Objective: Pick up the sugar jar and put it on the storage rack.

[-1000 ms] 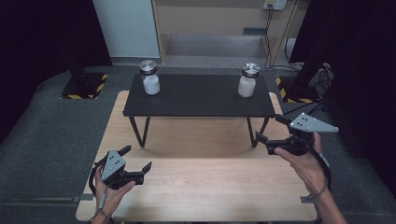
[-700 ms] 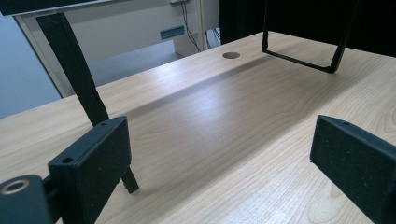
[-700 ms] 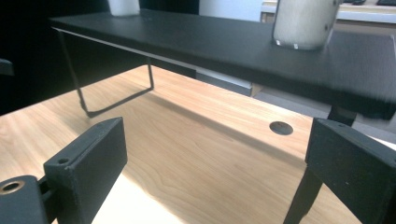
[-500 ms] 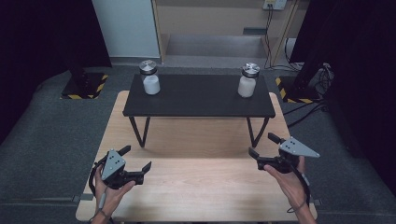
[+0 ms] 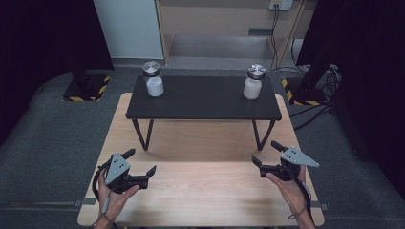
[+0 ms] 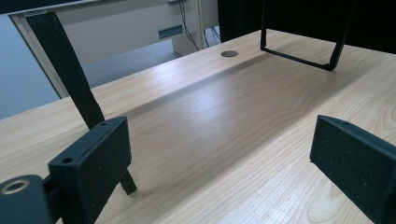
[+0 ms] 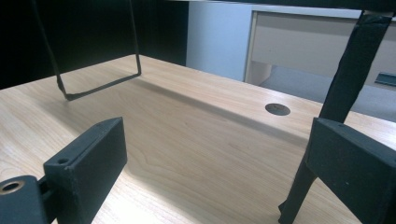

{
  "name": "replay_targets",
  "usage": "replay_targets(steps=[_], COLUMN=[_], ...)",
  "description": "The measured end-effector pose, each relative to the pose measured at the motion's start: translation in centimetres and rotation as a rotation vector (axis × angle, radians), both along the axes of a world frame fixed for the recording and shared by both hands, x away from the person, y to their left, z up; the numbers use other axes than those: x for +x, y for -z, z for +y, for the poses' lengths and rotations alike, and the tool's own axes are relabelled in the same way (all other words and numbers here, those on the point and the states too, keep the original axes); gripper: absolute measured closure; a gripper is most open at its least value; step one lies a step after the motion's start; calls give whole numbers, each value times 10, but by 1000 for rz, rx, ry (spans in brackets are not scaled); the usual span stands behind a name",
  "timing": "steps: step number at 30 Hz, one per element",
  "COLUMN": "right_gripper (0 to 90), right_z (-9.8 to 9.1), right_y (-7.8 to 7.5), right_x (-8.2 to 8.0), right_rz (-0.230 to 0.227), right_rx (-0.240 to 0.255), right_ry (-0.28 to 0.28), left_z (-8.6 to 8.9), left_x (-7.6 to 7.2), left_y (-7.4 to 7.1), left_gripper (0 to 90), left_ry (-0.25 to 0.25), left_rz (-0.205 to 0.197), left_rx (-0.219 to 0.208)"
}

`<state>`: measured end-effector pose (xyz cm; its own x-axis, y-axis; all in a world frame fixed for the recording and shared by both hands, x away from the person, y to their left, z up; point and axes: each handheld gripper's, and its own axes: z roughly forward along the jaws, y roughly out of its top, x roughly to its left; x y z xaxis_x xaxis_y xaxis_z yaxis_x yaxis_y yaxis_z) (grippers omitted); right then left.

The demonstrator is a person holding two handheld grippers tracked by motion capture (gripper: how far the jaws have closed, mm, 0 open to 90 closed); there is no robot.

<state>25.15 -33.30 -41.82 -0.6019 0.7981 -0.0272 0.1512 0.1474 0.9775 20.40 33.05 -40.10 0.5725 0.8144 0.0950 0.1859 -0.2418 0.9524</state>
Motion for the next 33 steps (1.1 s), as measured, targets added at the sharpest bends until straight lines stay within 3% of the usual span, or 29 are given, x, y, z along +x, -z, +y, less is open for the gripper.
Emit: replay_targets(steps=[12, 33], right_gripper=[54, 58], right_z=[-3, -3], right_y=[4, 4], right_x=[-1, -4], right_rz=[-10, -14], right_rx=[32, 14], right_ry=[4, 2], left_z=[0, 1], left_x=[0, -1], left_y=[0, 0], left_gripper=[43, 43], left_ry=[3, 7], left_rz=[0, -6], left_rx=[0, -1])
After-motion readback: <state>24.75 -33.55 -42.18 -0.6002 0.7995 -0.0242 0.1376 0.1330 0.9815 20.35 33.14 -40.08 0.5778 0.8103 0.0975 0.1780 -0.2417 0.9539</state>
